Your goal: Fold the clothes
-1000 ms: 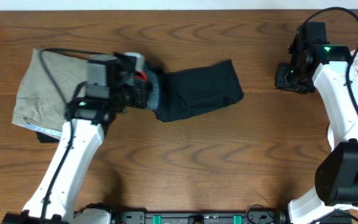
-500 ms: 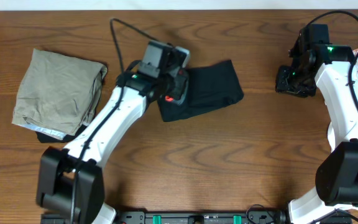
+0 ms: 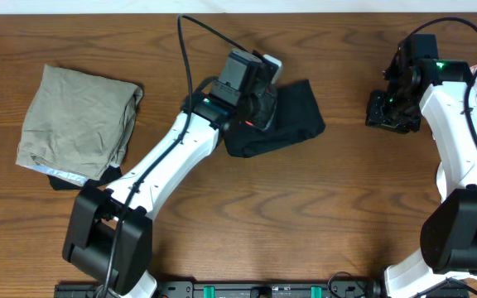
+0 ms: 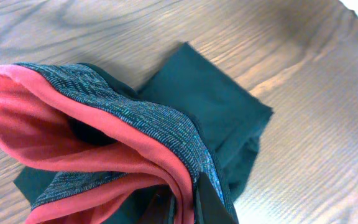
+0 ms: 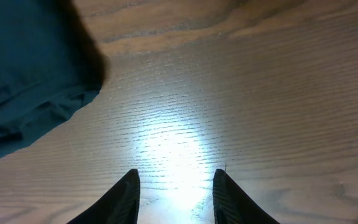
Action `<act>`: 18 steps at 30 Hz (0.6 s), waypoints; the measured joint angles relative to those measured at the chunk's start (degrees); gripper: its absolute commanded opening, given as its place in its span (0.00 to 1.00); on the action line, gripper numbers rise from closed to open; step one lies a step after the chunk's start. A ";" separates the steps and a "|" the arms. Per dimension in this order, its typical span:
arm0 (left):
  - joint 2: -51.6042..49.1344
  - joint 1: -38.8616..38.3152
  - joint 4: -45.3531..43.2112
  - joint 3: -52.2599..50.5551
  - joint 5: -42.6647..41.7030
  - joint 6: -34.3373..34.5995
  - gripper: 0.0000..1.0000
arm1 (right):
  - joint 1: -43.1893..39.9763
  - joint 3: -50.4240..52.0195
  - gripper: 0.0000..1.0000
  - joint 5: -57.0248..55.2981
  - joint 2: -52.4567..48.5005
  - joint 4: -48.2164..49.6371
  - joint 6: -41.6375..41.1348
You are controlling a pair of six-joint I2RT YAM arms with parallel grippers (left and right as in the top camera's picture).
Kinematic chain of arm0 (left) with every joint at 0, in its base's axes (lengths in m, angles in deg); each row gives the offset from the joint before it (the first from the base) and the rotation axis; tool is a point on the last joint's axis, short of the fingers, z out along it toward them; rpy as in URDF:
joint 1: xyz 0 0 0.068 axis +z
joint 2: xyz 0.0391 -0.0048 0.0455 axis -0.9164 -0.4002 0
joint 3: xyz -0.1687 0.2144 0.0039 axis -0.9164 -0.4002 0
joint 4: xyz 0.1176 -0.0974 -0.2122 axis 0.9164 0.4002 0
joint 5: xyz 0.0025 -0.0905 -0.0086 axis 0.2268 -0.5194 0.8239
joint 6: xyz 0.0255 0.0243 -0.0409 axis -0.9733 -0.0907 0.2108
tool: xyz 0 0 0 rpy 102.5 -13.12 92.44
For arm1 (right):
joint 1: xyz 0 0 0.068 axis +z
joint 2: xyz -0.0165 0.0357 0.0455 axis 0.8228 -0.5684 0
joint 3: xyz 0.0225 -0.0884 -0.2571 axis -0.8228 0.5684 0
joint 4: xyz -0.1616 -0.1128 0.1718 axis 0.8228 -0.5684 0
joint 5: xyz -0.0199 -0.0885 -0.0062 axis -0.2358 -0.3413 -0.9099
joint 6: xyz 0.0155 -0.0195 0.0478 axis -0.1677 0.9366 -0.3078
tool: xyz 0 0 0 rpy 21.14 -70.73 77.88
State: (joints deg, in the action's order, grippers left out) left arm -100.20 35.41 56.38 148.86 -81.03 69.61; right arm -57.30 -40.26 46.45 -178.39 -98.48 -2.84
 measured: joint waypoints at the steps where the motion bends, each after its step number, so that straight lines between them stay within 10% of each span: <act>1: 0.00 -0.42 -0.15 0.15 0.00 0.20 0.06 | 0.00 0.00 0.37 0.02 0.00 -0.07 0.00; 18: -5.68 -3.43 -10.29 1.40 -0.02 4.33 0.14 | 0.00 0.00 0.36 2.01 0.00 -1.42 0.02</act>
State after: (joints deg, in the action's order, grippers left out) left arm -105.88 31.97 46.08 150.26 -81.05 73.94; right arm -57.30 -40.26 48.46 -178.39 -99.90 -2.82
